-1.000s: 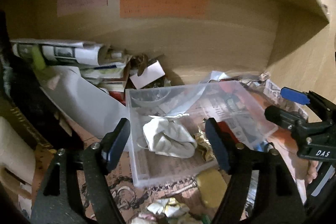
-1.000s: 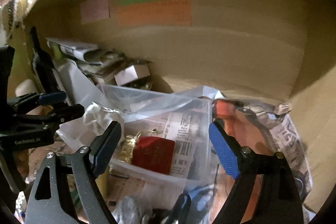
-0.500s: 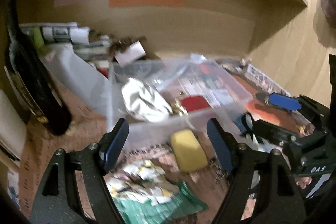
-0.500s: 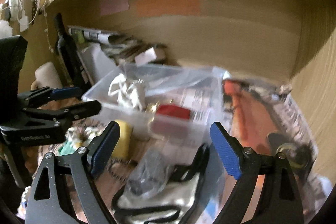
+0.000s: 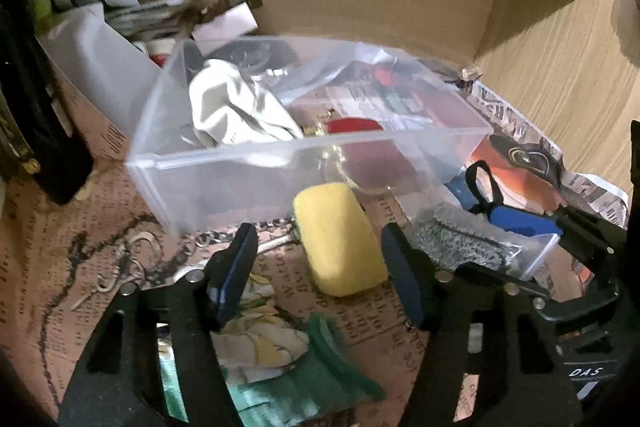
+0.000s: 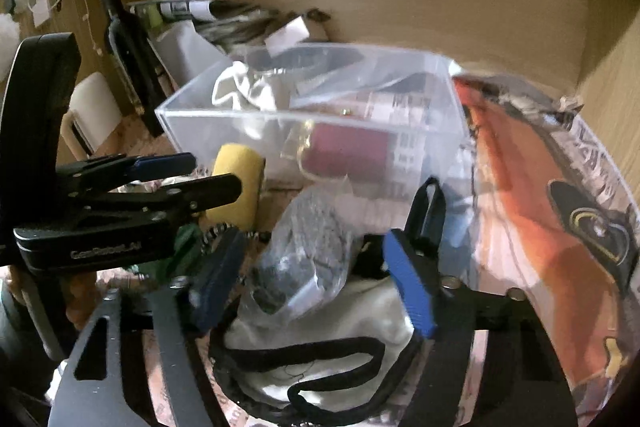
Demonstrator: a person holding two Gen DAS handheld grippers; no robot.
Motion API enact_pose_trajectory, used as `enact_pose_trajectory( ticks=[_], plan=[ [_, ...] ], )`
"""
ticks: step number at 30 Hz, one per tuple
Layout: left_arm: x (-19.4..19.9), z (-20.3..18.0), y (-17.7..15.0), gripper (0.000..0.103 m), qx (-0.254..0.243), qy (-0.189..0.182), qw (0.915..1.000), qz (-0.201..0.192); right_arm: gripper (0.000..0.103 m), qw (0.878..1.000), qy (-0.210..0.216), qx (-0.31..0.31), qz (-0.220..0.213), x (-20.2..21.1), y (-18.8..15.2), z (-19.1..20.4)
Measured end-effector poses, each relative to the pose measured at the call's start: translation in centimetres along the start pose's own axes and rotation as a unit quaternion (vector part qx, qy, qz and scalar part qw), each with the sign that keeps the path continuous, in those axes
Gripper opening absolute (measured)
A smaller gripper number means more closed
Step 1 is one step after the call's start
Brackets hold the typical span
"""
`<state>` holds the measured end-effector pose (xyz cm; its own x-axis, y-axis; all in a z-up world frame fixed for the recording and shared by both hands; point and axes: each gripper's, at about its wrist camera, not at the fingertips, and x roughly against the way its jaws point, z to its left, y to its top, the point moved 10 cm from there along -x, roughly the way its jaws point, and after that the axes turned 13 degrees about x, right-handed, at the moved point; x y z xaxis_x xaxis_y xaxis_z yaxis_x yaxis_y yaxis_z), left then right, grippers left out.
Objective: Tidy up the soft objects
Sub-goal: 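Grasp the yellow sponge with the left gripper while the right grasps the bagged grey steel wool, then lower the yellow sponge into the box with the left gripper while the right releases the steel wool bag there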
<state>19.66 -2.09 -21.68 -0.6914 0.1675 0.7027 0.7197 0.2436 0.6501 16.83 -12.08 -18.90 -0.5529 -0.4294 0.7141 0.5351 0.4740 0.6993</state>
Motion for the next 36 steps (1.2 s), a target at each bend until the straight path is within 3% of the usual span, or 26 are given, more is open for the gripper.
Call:
enact_pose_trajectory(
  ticks=[5,9,17,26,36],
  plan=[
    [-1.3,-0.5,-0.6,0.049,0.007,-0.019,0.9996,0.017,0.045,1.000,0.014,-0.005,0.009,-0.5,-0.8,0.1],
    [-1.3,-1.0,-0.8,0.039,0.003,-0.031,0.9994,0.017,0.039,1.000,0.014,0.002,0.004,-0.4,-0.7,0.3],
    [0.0,-0.5,-0.6,0.034,0.014,-0.037,0.9992,0.005,0.026,1.000,0.015,-0.001,-0.017,0.8,0.2,0.1],
    [4.4,-0.4,1.2,0.034,0.017,-0.045,0.9978,-0.045,0.025,0.998,0.003,0.005,-0.057,3.5,2.4,-0.1],
    [8.2,-1.9,6.2,0.034,0.011,-0.056,0.9918,-0.114,0.025,0.992,-0.029,0.009,-0.123,6.7,6.9,-1.9]
  ],
)
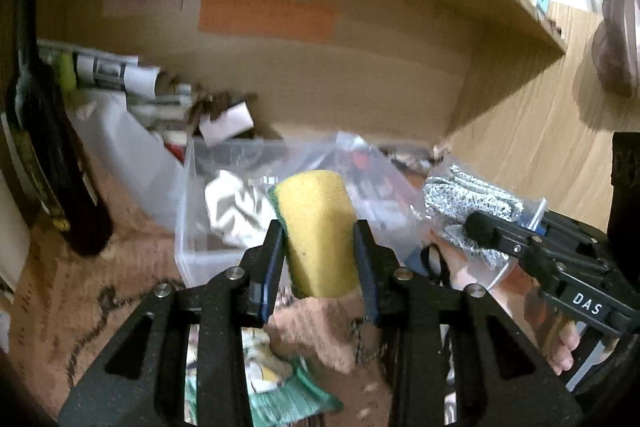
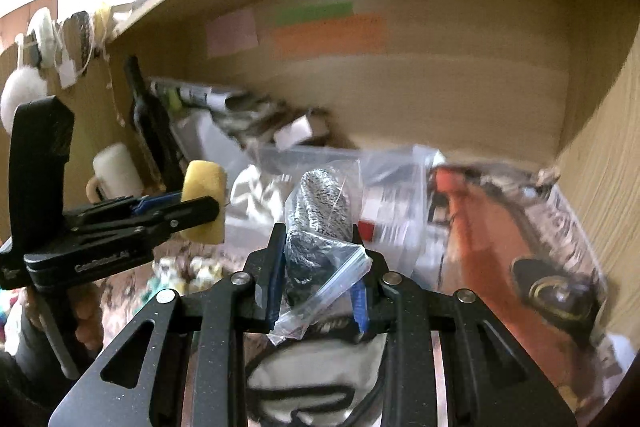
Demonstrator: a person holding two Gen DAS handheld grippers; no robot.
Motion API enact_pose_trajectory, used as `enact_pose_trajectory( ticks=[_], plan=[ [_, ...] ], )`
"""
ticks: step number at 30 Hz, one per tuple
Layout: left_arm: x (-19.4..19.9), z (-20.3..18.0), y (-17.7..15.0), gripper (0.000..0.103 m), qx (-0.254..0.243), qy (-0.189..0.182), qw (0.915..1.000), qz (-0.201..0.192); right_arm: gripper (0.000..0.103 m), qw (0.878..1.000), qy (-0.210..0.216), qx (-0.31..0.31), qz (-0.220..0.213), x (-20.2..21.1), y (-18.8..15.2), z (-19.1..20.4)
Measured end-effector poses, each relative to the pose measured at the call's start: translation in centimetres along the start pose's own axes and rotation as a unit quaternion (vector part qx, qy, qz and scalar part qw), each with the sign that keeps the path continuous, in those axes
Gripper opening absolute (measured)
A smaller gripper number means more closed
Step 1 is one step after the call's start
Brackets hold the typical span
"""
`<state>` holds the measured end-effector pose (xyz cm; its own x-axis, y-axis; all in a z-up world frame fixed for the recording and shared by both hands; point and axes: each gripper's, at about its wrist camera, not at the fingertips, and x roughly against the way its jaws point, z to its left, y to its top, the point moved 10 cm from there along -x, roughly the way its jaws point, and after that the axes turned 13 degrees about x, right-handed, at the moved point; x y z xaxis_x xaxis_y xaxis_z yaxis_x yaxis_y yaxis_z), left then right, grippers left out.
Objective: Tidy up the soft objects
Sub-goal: 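Lower the yellow sponge into the box with the left gripper while the right releases the steel wool bag there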
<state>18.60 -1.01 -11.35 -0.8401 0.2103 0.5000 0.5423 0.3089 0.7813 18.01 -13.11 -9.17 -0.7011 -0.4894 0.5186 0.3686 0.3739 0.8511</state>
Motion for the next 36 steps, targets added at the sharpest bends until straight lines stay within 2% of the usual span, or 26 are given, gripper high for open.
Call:
enact_pose_trajectory(
  ticks=[5,12,17,25,29,33,36],
  plan=[
    [-0.6,-0.2,2.4,0.035,0.003,0.003,0.9999,-0.014,0.025,1.000,-0.019,-0.002,-0.019,-0.7,2.0,-1.5],
    [-3.2,0.1,4.5,0.035,0.008,0.015,0.9998,-0.010,0.025,1.000,-0.026,-0.016,-0.005,-3.7,2.7,-3.5],
    [-6.2,0.6,4.3,0.035,0.014,0.023,0.9994,0.024,0.025,0.999,-0.033,-0.015,0.021,-6.4,2.2,-4.5],
    [-11.9,1.6,1.0,0.035,0.035,0.023,0.9918,0.121,0.026,0.996,-0.034,-0.015,0.075,-10.2,-0.2,-5.1],
    [-13.3,2.3,-0.1,0.035,0.030,0.041,0.9893,0.137,0.026,0.995,-0.031,-0.010,0.091,-10.9,-0.9,-5.0],
    [-13.7,2.7,-0.3,0.038,0.040,0.043,0.9877,0.145,0.027,0.994,-0.028,0.001,0.105,-11.8,-1.4,-4.6],
    [-13.4,2.7,-0.3,0.045,0.043,0.040,0.9871,0.149,0.037,0.994,-0.026,0.005,0.110,-11.8,-1.5,-4.4]
  ],
)
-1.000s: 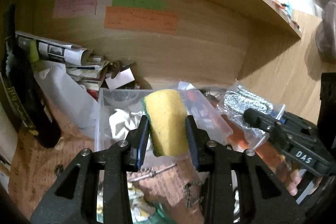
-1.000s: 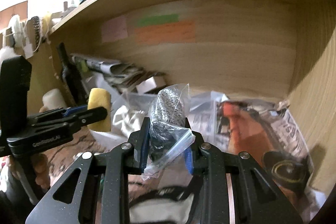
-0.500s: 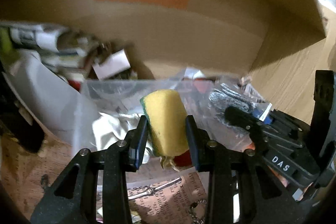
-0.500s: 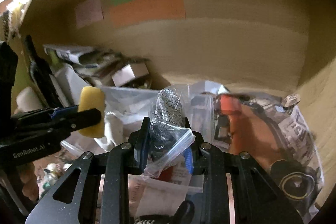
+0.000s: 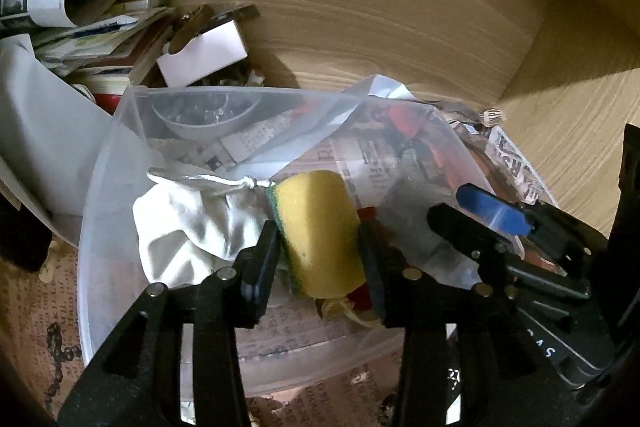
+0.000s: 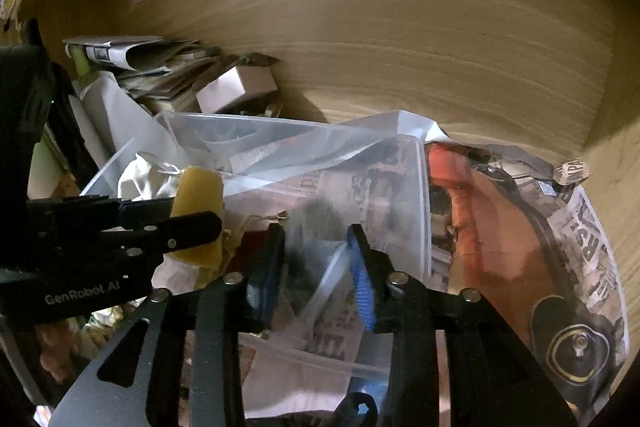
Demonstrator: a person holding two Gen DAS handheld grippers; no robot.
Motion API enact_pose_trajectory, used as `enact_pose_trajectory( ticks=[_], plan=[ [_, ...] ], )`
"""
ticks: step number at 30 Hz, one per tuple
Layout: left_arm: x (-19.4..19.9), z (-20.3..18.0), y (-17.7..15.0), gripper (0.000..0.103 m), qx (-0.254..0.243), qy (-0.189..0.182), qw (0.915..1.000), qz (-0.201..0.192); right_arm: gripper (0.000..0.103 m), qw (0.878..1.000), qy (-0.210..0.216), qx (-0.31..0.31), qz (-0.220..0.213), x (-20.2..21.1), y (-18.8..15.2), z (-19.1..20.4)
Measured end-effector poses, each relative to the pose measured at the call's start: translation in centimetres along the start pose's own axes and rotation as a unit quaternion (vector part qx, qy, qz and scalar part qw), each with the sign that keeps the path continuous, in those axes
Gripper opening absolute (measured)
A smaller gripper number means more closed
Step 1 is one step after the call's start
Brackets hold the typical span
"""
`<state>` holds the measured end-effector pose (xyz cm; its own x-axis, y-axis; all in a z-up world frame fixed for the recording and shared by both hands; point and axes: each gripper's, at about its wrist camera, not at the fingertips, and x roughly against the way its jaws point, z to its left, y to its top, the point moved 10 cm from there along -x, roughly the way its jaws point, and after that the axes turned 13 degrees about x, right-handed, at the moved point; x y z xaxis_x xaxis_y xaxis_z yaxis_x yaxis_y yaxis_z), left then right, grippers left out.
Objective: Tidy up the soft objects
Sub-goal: 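Lower the yellow sponge into the box with the left gripper while the right releases the steel wool bag there, then grasp the floral cloth with the left gripper while the right grasps the white eye mask's strap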
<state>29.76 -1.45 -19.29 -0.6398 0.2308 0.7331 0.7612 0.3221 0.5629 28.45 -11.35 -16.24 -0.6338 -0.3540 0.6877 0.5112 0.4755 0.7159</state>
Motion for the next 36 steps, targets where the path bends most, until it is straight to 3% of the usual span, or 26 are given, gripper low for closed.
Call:
enact_pose_trajectory(
  ticks=[2,5,10,15,18,23,31,36],
  plan=[
    [0.3,0.1,0.1,0.046,-0.003,0.003,1.0000,-0.002,0.053,1.000,-0.004,0.002,-0.006,0.5,0.2,-0.1],
    [1.2,0.2,0.3,0.047,-0.005,-0.002,0.9999,-0.009,0.062,1.000,-0.018,0.008,-0.023,1.7,0.7,-0.1],
    [4.6,-0.2,0.6,0.049,-0.016,-0.007,0.9990,-0.041,0.069,0.998,-0.030,0.014,-0.053,4.4,1.7,0.2],
    [8.3,0.0,0.9,0.056,-0.037,0.013,0.9949,-0.093,0.071,0.996,-0.037,0.020,-0.085,7.4,2.2,0.8],
    [10.7,0.5,0.7,0.061,-0.047,0.024,0.9913,-0.120,0.078,0.994,-0.037,0.020,-0.100,8.8,2.1,1.0],
    [13.4,2.3,-0.4,0.067,-0.052,0.045,0.9871,-0.145,0.081,0.993,-0.038,0.018,-0.111,10.6,0.9,1.3],
    [13.3,6.9,-3.9,0.070,-0.040,0.081,0.9889,-0.118,0.082,0.996,-0.026,-0.001,-0.079,10.5,-3.3,1.7],
    [11.3,8.3,-7.0,0.072,-0.029,0.065,0.9953,-0.065,0.082,0.999,-0.021,-0.014,-0.032,8.9,-7.0,1.6]
  ],
)
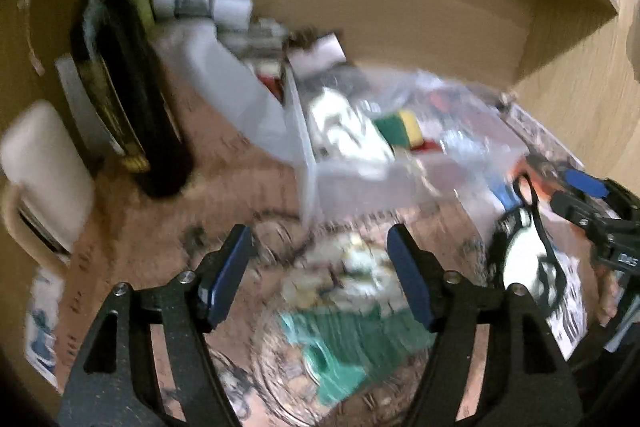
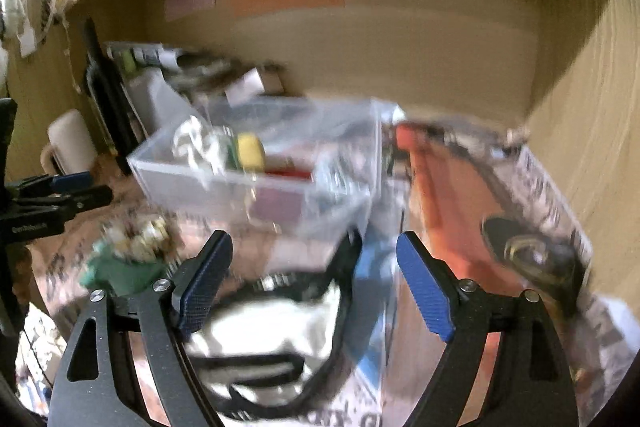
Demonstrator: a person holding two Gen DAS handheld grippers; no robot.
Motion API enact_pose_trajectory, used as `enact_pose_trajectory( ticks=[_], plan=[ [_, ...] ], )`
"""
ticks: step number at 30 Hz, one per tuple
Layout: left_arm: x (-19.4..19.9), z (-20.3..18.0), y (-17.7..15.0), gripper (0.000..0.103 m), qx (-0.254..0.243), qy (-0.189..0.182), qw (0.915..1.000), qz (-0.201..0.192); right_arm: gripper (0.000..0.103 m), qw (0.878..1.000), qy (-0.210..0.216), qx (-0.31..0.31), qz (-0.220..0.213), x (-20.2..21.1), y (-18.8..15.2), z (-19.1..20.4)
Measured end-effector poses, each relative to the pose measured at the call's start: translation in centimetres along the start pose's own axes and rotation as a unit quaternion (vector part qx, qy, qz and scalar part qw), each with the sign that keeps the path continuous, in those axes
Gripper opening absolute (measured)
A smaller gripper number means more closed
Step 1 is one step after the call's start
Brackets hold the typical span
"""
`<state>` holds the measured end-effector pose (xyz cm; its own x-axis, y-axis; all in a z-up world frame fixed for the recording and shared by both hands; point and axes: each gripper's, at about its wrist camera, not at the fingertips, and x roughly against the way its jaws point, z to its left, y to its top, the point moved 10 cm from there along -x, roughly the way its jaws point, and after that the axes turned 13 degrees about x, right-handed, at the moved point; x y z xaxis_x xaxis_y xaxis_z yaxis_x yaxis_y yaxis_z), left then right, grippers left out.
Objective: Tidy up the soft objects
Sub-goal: 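Grasp the floral cloth with the left gripper while the right grasps the white eye mask's strap, then carry the floral cloth into the box with the left gripper while the right drops the eye mask in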
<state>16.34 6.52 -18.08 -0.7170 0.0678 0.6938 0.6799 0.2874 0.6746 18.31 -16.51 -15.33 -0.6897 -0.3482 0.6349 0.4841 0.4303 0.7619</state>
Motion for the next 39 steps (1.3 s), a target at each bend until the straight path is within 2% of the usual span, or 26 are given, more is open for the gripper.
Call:
enact_pose_trajectory(
  ticks=[2,9,11,16,18,19,20,21,23,26,29,35,39],
  plan=[
    [-0.9,-0.5,-1.2,0.077,0.004,-0.017,0.9995,0.025,0.082,1.000,0.004,-0.006,0.022,-0.7,-1.5,-0.1],
    [-4.2,-1.4,-2.8,0.082,-0.021,0.014,0.9983,0.053,0.080,0.997,0.023,-0.030,0.064,-2.7,-4.1,-0.7],
    [-4.8,-1.0,-3.1,0.082,-0.020,0.024,0.9979,0.056,0.070,0.996,0.034,-0.034,0.074,-3.3,-4.4,-0.7],
    [-6.1,0.2,-3.7,0.082,0.009,0.026,0.9975,0.065,0.057,0.993,0.059,-0.021,0.096,-4.7,-4.9,0.3],
    [-6.1,0.3,-3.6,0.073,0.010,0.029,0.9980,0.056,0.049,0.993,0.064,-0.012,0.095,-4.9,-4.8,0.7],
    [-6.0,0.3,-3.6,0.070,0.010,0.027,0.9982,0.053,0.039,0.993,0.070,-0.010,0.094,-5.0,-4.8,0.9],
    [-6.0,0.2,-3.6,0.064,0.010,0.025,0.9982,0.053,0.036,0.993,0.074,-0.009,0.093,-5.0,-4.8,1.1],
    [-6.0,0.1,-3.6,0.057,0.011,0.023,0.9983,0.052,0.034,0.994,0.069,-0.007,0.090,-5.0,-4.7,1.2],
    [-5.8,-0.1,-3.7,0.047,0.010,0.017,0.9984,0.052,0.021,0.995,0.063,-0.002,0.083,-4.9,-4.6,1.2],
    [-5.6,0.1,-3.7,0.032,0.012,0.009,0.9985,0.052,0.015,0.996,0.055,-0.005,0.073,-4.7,-4.4,1.0],
    [-5.2,0.3,-3.8,0.020,0.009,0.008,0.9989,0.045,0.013,0.997,0.048,-0.009,0.064,-4.5,-4.1,0.7],
    [-3.3,0.5,-3.7,0.013,0.012,0.004,0.9997,0.023,0.012,0.999,0.024,-0.016,0.026,-2.3,-2.8,0.1],
    [-1.3,0.4,-3.3,0.012,0.009,-0.001,1.0000,0.001,0.011,1.000,0.013,-0.019,0.001,-0.7,-1.8,-0.4]
  ],
)
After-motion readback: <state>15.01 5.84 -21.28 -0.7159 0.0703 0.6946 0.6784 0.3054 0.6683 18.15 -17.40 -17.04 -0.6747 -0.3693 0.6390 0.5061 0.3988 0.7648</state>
